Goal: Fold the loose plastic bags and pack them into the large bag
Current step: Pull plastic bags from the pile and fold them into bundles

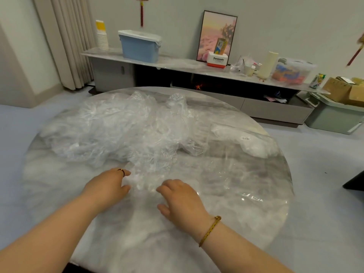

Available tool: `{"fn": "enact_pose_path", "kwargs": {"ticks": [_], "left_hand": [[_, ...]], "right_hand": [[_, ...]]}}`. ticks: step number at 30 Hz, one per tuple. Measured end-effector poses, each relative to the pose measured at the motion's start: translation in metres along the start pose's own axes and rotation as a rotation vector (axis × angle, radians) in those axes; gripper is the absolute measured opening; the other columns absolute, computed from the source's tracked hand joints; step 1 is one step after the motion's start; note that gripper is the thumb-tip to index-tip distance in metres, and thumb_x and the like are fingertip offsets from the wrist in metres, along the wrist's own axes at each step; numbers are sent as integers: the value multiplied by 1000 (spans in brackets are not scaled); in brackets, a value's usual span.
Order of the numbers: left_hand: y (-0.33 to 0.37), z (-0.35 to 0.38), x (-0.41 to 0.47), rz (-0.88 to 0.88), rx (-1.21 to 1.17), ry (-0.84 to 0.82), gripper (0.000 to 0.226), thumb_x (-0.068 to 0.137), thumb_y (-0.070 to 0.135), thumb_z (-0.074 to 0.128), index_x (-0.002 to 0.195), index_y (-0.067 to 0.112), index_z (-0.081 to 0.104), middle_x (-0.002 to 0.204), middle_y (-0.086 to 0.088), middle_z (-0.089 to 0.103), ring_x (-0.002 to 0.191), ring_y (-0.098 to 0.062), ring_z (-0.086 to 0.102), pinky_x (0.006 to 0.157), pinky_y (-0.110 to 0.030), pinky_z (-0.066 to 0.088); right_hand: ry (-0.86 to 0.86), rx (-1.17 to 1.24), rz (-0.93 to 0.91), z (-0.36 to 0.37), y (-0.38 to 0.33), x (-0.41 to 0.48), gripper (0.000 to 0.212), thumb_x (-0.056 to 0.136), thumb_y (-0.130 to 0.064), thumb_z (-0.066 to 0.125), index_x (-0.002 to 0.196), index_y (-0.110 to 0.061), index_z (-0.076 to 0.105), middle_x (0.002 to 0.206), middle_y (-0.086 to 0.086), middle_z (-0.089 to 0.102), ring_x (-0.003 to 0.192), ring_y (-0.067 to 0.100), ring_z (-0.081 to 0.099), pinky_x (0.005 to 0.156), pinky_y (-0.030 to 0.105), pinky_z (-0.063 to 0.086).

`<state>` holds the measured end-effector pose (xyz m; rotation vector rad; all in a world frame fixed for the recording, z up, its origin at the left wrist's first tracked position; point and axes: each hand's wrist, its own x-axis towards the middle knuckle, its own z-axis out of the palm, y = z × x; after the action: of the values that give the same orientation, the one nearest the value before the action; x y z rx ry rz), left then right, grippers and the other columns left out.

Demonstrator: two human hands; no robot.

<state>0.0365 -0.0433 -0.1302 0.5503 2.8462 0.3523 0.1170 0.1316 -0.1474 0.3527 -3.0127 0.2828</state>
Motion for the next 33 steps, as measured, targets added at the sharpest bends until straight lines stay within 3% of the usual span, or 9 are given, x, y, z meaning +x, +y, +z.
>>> {"fn": "enact_pose_path", "kwargs": {"ticks": [2,5,9,13,18,21,26,31,33], "left_hand": [[-9,6,0,-8,5,-84,51,94,31,46,142,25,28,147,6,33,131,-12,38,101,-20,33],[-13,13,-1,43,67,-117,50,94,29,46,141,25,30,145,8,36,132,-10,36,105,-19,30],[-16,16,-4,115,168,-98,47,94,30,44,139,27,33,144,13,35,131,-9,33,104,-17,29],[-13,8,-6,110,120,-44,52,91,38,49,139,28,31,143,14,35,129,-8,36,102,-18,31],[-3,5,-5,257,53,124,85,82,49,59,146,32,5,153,10,12,139,-10,21,109,-17,17],[5,16,-8,425,147,199,98,57,56,76,139,23,34,138,0,47,122,-14,45,100,-14,27],[12,26,-3,584,36,445,27,55,32,68,79,21,75,87,3,72,92,-10,45,80,-22,33],[13,18,-9,556,-79,377,26,46,22,65,69,25,74,76,15,71,71,-1,63,56,-11,46],[16,19,-13,496,-216,282,20,60,14,65,74,27,74,75,24,69,70,1,65,66,-8,44]], "right_hand": [[59,-23,-27,17,-5,12,47,51,-29,81,92,-10,68,94,9,68,78,26,67,62,27,54],[-36,-2,6,21,-9,28,44,80,-17,64,121,-4,55,123,16,55,112,33,51,89,37,43],[64,-44,58,29,-2,42,20,52,-15,83,63,-15,66,65,-1,61,65,17,59,54,19,42],[83,-15,71,29,15,40,20,91,-8,47,100,0,63,105,13,61,104,28,50,83,30,37],[318,184,-11,12,24,24,9,69,-14,56,65,-12,64,68,-1,66,64,19,65,69,20,41],[296,247,-77,-3,22,7,17,74,-20,49,69,-13,63,72,-2,68,69,18,66,73,21,43],[382,334,-146,-11,22,-16,15,77,-20,49,75,-12,62,82,-1,70,90,11,56,85,16,40],[333,383,-169,-11,32,-32,11,75,-21,50,86,-23,52,84,-3,67,89,8,54,84,14,41],[283,331,-180,-8,36,-38,22,74,-28,51,95,-27,45,97,-2,66,98,7,50,92,16,37]]}}
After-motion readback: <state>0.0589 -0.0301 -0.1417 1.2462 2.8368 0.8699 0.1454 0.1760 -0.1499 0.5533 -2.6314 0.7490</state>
